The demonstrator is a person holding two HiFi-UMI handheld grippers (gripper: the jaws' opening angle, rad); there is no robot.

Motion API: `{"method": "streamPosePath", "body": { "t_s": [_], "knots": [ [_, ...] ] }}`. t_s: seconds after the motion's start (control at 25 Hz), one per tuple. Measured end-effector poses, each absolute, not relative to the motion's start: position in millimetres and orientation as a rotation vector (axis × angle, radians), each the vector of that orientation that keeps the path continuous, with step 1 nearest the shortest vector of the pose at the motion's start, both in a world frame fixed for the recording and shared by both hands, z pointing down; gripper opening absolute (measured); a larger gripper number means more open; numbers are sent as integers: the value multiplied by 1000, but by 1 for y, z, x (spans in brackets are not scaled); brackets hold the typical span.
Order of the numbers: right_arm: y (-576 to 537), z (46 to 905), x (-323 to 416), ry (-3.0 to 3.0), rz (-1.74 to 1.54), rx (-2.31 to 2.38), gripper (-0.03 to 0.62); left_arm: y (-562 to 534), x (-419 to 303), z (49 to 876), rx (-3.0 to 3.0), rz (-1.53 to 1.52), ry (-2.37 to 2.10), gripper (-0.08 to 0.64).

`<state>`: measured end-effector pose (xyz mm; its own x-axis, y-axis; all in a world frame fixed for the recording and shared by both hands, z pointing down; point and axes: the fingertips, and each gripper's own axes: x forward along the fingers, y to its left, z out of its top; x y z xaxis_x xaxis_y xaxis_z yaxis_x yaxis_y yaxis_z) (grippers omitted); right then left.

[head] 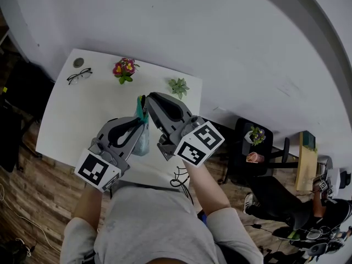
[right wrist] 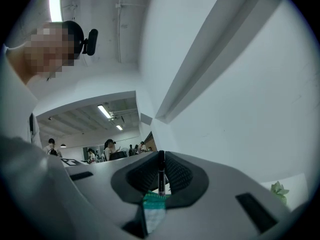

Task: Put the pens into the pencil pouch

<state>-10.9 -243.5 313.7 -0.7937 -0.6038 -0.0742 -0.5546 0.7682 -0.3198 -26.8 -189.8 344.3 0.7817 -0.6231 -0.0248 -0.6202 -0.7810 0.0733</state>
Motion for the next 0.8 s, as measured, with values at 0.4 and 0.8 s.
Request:
{"method": "streamPosePath", "body": {
  "t_s": [0.4,0.8],
  "knots": [
    [-247,317,-10,2872,-302,-966,54,-198,-30,345,2884,-70,-1066,55],
    [-247,325,-8,2938,-99,-1154,44,-203,-61,336,2769,-113,-1274,55]
  ]
}}
